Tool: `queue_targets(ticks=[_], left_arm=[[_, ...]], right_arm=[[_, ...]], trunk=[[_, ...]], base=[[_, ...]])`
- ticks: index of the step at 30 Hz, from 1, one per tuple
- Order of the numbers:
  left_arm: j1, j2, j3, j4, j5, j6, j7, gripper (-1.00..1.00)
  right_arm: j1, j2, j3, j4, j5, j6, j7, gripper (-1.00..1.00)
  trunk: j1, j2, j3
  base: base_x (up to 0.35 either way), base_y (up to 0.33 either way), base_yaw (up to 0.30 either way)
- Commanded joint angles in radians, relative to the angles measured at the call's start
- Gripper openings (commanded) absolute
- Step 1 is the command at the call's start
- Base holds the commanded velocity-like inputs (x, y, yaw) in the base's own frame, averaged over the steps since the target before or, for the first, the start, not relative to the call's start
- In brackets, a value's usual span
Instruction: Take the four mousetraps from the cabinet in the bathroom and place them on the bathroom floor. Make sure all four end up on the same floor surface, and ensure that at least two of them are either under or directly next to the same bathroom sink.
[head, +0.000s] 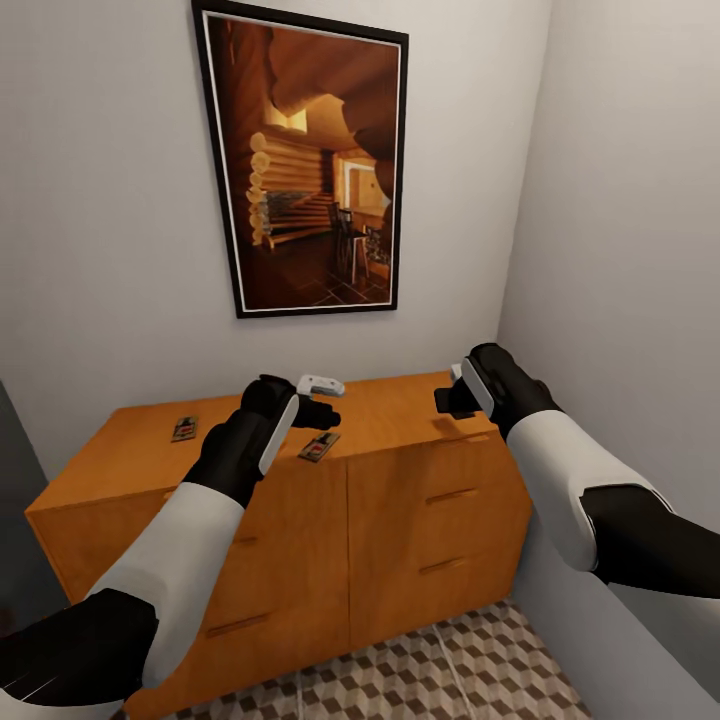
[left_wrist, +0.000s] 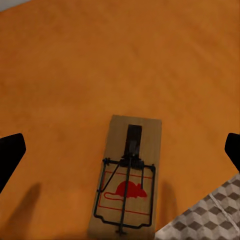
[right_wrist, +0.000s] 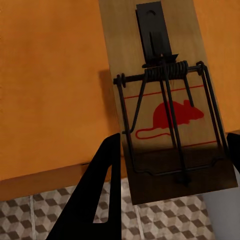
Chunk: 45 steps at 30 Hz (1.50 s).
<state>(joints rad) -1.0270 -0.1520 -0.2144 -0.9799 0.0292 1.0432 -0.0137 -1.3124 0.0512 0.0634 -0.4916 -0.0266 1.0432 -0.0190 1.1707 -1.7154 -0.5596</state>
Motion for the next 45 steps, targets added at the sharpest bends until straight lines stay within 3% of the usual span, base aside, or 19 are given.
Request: queue_targets(ticks=[1,9,23,45], left_arm=[[-0.001,0.0,0.0,0.0,0.002,0.004,0.0,1.0],[-0.001,0.0,0.0,0.021,0.004,0.004,0.0,1.0],[-0.001,-0.003,0.008,0.134,0.005,0.004,-0.001,1.0],[-0.001,-0.001,0.009,0.132,0.004,0.004,0.0,1.0]], right_arm=[[-0.001,0.0,0.004,-0.001,-0.004,0.004,-0.002,-1.0],[-0.001,-0.001,0.004,-0.001,-0.004,0.004,-0.002,-1.0],[-0.001,-0.001,0.004,-0.002,-0.001,0.004,0.003,-1.0],[-0.001,-0.001,0.004,-0.003,0.002,0.004,-0.002,-1.0]], trunk=[[0.0,-0.001,-0.001],[0.0,-0.001,-0.001],[0.0,-0.001,-0.001],[0.0,-0.001,-0.001]], base=[[0.0,0.019,0.0],[0.0,0.007,0.0],[0.0,0.0,0.0],[0.0,0.0,0.0]])
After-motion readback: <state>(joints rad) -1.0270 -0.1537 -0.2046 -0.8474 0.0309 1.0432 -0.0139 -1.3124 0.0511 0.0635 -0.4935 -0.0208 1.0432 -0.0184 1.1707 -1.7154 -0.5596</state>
